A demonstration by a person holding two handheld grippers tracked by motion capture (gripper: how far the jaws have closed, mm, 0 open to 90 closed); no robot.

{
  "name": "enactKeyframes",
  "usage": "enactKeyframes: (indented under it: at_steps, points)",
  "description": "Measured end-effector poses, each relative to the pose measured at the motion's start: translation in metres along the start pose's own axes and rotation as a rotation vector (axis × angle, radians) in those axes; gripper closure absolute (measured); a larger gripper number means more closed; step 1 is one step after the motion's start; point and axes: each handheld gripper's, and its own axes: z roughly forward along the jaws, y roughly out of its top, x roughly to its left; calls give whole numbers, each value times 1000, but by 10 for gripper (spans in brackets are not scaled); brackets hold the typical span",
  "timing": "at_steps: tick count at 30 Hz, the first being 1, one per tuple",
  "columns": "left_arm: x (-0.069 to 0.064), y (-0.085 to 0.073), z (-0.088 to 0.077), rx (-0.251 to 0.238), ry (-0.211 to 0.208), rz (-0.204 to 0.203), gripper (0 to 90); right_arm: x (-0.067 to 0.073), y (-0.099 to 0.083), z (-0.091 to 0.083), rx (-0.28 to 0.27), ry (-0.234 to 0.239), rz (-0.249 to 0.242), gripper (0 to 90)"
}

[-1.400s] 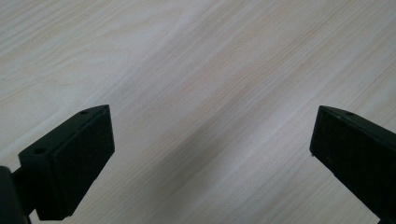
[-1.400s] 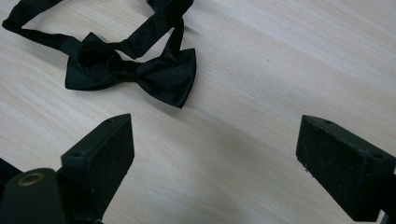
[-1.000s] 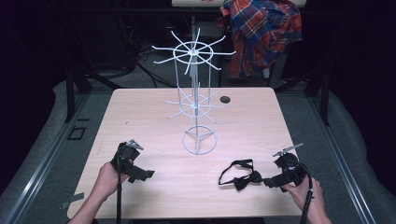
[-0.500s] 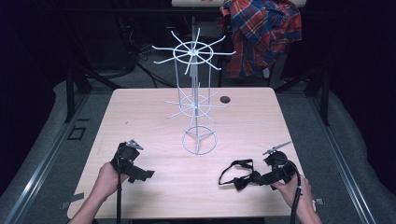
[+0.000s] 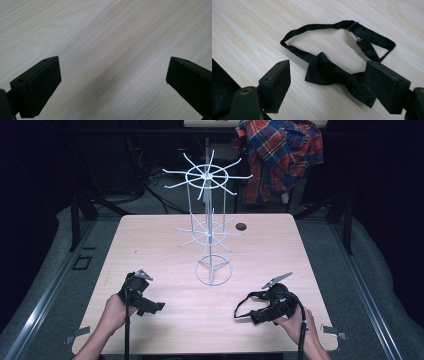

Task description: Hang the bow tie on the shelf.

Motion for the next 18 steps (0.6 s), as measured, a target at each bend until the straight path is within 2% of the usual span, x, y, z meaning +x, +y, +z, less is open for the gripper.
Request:
enactKeyframes:
  at_steps: [1,2,4,5,6,7,8,10,11,12,18]
  points:
    - [0,0,0,3,-1,1,0,1,0,2,11,-2,-2,270]
    - [0,0,0,5,0,2,0,2,0,5,15,14,13,273]
    - [0,0,0,4,-2,2,0,1,0,8,55,10,-1,290]
    - [0,0,0,4,-2,2,0,1,0,8,55,10,-1,290]
    - [0,0,0,4,0,4,0,4,-4,15,30,8,29,314]
    - [0,0,0,4,-2,2,0,1,-2,12,98,5,-16,328]
    - [0,0,0,4,-3,2,0,0,-3,13,105,-11,-22,343]
    - [0,0,0,4,-1,3,0,1,-4,15,89,-14,-9,355]
    - [0,0,0,4,-2,6,0,0,-3,18,117,-58,-29,378]
    - [0,0,0,4,-2,6,0,-1,-2,18,140,-68,-45,388]
    - [0,0,0,3,-2,1,0,-10,-1,22,153,-127,-42,389]
